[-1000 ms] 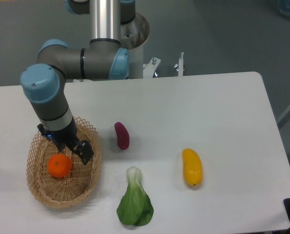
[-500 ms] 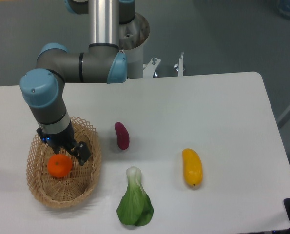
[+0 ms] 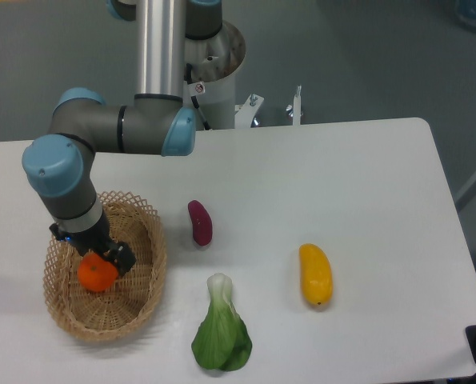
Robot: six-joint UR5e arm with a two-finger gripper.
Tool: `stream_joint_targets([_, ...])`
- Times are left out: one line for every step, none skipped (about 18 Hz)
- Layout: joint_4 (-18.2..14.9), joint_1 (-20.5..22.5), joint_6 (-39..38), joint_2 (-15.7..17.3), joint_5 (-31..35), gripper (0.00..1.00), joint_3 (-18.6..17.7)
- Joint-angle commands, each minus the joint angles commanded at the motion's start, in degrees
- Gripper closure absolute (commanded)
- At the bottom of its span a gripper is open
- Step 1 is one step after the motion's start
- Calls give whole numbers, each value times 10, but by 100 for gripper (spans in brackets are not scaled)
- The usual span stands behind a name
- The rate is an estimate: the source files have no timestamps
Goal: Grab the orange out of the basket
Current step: 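Close the gripper around the orange in the basket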
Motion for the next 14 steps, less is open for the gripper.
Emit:
stream_joint_targets([0,-3,-2,-4,0,0,3])
stream_joint_targets([0,-4,-2,-6,-1,0,4])
stream_joint_targets([1,-4,-4,-11,-1,0,7])
stream_joint_targets([4,-4,-4,-16,-1,0,11])
stream_joint_targets([6,-8,-4,-18,-1,0,11])
stream_joint_targets([7,-9,-4,-20,-1,0,12])
stream_joint_targets([7,-9,-4,-21,-1,0,15])
stream_joint_targets([7,-9,-3,-25,-1,0,16])
stream_joint_targets([7,-9,-3,-25,-1,0,18])
stream_joint_targets([7,-9,-3,-26,0,0,17])
stream_joint_targets([6,-9,-2,-26,0,0,17])
stream_joint_targets([6,-9,-3,-27,0,0,17])
stream_joint_targets([6,-9,-3,-30,2,0,17])
stream_joint_targets([7,-9,-3,-33,4,0,17])
